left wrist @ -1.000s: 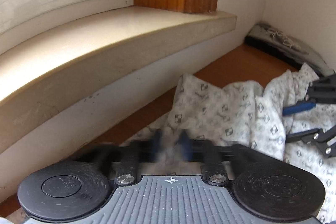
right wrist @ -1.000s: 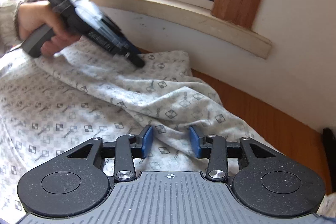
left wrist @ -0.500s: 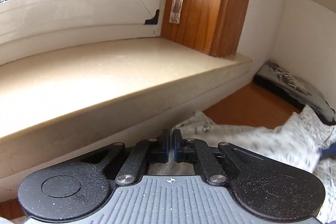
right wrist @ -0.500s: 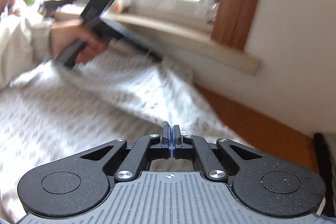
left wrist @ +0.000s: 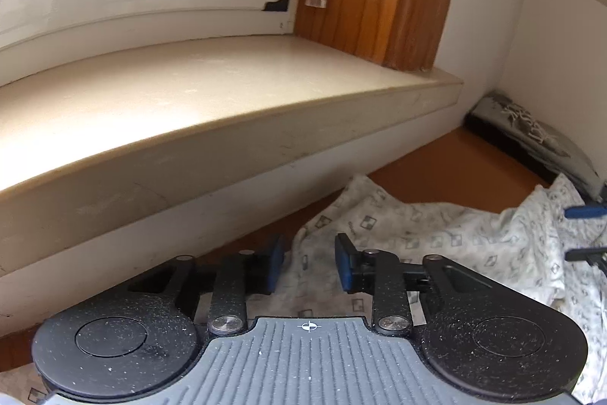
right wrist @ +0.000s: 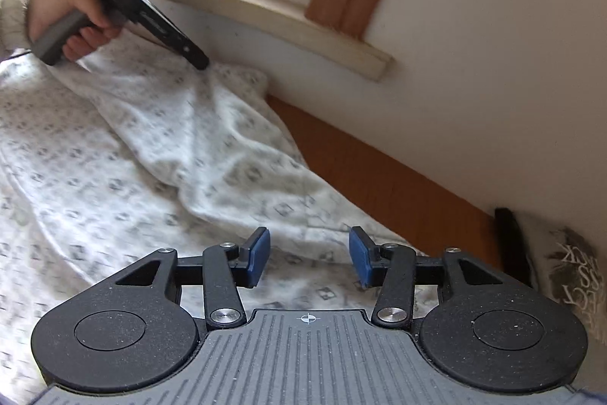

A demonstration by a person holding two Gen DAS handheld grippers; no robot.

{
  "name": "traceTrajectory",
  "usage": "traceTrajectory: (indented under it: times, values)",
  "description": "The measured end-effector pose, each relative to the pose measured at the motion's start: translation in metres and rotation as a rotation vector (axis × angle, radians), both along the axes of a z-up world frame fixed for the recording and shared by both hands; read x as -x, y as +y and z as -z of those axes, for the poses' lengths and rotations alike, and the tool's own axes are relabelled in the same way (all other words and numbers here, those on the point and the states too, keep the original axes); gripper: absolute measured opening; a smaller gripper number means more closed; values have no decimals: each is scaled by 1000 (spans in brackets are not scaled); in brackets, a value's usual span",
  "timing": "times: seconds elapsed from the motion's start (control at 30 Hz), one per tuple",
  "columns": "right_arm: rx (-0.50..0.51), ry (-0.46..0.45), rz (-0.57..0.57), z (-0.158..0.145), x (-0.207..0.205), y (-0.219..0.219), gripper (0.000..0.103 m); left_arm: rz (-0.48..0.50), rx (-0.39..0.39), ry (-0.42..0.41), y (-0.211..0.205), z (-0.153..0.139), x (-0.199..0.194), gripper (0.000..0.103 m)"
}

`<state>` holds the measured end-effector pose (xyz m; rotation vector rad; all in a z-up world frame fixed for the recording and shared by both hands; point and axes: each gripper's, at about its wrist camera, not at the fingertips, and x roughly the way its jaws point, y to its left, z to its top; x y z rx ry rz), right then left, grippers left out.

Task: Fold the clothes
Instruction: 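Pull the held blanket edge with the left gripper toward the right gripper, then open the left gripper and release the blanket edge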

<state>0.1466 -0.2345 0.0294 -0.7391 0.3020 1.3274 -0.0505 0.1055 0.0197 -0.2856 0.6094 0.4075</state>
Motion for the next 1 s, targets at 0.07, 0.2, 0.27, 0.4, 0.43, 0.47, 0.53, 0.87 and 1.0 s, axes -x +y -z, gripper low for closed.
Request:
traceTrajectory:
  times: [0.07,0.2,0.27,0.4,0.43,0.47,0.53,0.87,1.0]
  values:
    - [15,17,-21,5,-4,6,51,4,-6,15,-2,4,-3,34]
    - [26,-15,-72,13,-2,16,50,-3,12,12,1,6,-5,34]
    - [17,-6,-72,14,-3,18,23,-6,36,0,4,5,-8,34]
    - [-67,-78,8,8,-4,13,5,5,67,-22,8,2,-18,34]
    - [-105,-85,39,4,-6,10,5,8,74,-26,9,2,-21,35]
    - [-125,-78,61,0,-8,7,5,8,84,-30,9,2,-23,39]
    - [-108,-66,74,0,-8,7,5,8,106,-37,10,4,-28,42]
    - [-57,-66,35,8,-4,-1,5,-19,82,-143,3,6,-28,6]
    - [-93,-67,91,11,-7,-4,1,-85,61,-165,-2,6,-23,7]
